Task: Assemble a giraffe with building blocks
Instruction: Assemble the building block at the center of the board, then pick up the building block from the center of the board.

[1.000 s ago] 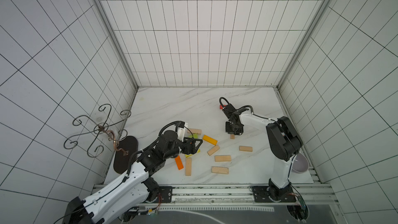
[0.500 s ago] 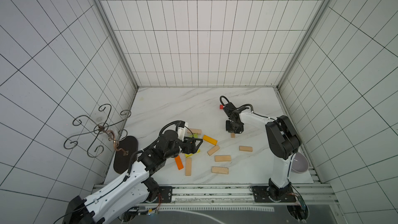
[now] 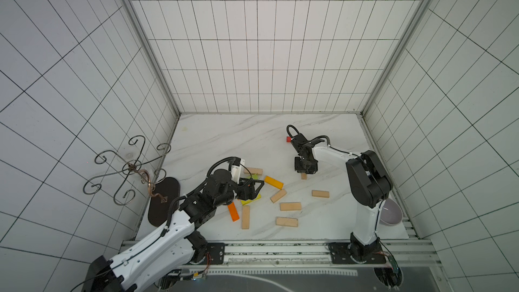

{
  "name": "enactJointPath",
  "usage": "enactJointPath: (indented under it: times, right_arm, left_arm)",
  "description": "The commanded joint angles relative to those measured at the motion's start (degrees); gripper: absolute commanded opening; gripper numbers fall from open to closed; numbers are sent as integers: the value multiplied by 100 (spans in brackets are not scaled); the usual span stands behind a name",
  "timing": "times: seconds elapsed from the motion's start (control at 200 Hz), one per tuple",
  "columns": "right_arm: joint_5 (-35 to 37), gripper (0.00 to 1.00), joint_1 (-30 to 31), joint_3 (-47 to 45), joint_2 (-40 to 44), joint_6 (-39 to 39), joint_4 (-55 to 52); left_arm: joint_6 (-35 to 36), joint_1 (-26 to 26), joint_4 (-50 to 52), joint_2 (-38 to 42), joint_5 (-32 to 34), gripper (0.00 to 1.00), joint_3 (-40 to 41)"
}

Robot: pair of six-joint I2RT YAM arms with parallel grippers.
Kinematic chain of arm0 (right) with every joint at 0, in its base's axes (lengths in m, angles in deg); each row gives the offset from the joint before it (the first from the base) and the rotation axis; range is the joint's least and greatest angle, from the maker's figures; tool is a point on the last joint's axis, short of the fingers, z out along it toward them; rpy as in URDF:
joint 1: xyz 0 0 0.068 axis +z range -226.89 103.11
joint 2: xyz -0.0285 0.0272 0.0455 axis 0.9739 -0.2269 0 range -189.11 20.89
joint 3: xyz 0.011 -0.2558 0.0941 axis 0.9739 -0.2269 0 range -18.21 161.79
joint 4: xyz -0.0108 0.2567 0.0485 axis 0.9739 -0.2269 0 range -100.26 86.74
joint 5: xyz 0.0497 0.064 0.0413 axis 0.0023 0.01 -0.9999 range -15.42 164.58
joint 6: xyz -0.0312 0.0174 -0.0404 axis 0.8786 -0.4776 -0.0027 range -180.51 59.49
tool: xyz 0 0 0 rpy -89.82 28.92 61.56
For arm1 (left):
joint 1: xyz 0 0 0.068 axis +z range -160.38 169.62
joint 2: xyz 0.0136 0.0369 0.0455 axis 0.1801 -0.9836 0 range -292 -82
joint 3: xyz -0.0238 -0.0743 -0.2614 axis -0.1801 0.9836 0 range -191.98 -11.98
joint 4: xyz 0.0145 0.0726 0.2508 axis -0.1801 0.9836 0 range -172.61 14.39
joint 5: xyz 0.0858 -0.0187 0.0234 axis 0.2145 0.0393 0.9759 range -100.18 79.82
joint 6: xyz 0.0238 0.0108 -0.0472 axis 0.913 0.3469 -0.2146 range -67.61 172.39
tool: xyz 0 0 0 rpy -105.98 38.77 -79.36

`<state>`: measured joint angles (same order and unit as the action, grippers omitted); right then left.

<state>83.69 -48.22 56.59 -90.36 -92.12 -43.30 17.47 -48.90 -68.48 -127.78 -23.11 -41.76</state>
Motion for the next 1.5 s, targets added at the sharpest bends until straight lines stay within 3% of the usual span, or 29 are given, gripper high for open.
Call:
enactJointPath:
  times: [0.0, 0.325, 0.595, 0.835, 1.149, 1.359, 1.494]
  right_arm:
    - [126, 39, -80, 253, -223, 20, -326]
    - [144, 50, -65, 492, -69, 1, -501]
    - [318, 54, 81, 825, 824, -142, -1046]
    - [315, 54, 50, 412, 1990, -513, -1119]
    - [56, 54, 76, -467, 2890, -974, -1059]
    - [79, 54, 902, -1096, 3176, -1114, -931]
    - [-99, 54, 1685, -1460, 3272, -358, -493]
  left_arm:
    - [9, 21, -139, 61, -17, 88, -105]
    - [1, 25, 74, 257, 20, 87, -117]
    - [55, 20, 547, 520, 132, 88, -265]
    - [107, 20, 773, 537, 124, 88, -420]
    - [137, -6, 845, 447, 51, 87, -457]
    - [126, -13, 999, 642, 86, 87, -336]
    - [119, -21, 1175, 815, 73, 87, -298]
